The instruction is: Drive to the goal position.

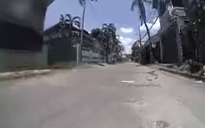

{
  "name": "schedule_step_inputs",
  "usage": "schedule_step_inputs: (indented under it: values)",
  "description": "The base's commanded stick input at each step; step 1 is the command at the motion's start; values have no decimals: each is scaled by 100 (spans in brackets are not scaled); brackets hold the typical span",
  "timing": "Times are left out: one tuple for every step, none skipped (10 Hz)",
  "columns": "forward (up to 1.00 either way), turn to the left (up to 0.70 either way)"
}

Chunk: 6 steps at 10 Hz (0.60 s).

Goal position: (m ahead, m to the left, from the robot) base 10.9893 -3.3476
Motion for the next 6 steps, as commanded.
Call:
schedule_step_inputs:
  values:
    - [85,-30]
    - [85,-34]
    - [85,-34]
    - [85,-34]
    - [85,-34]
    - [85,-34]
